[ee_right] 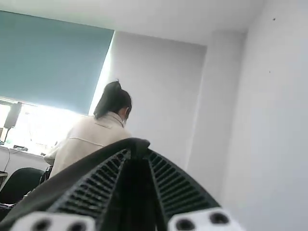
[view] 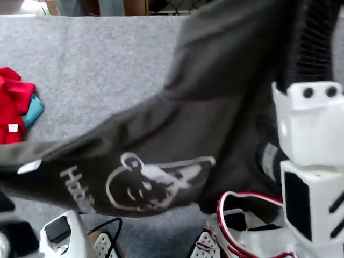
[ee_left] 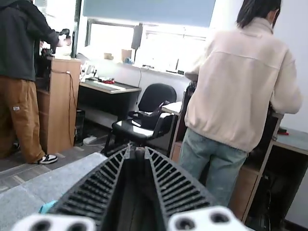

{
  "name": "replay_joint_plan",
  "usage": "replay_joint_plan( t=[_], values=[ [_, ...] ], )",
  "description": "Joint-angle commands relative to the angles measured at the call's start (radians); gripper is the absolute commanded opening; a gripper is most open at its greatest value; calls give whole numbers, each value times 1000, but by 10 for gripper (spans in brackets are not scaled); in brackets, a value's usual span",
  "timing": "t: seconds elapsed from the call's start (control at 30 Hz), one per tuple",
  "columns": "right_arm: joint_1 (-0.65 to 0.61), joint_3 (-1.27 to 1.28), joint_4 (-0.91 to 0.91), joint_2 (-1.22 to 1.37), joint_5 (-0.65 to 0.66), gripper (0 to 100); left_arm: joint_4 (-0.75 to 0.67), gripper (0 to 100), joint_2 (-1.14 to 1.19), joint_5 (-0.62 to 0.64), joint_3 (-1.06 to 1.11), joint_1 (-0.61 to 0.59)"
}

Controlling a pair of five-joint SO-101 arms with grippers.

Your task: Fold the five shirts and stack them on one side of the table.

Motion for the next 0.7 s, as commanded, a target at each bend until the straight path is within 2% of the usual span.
replay_joint_plan(
  t=[0.0,0.37,0.47,0.67],
  values=[
    [-23,4,-23,15,-2,14,0,29,0,12,41,-1],
    [-25,1,-25,39,-8,14,-63,29,-9,15,-51,-10],
    [-26,-2,-25,38,-8,14,-69,29,-8,8,-136,-12],
    [-46,-15,-17,4,-9,14,-91,29,0,8,-186,-59]
  ],
)
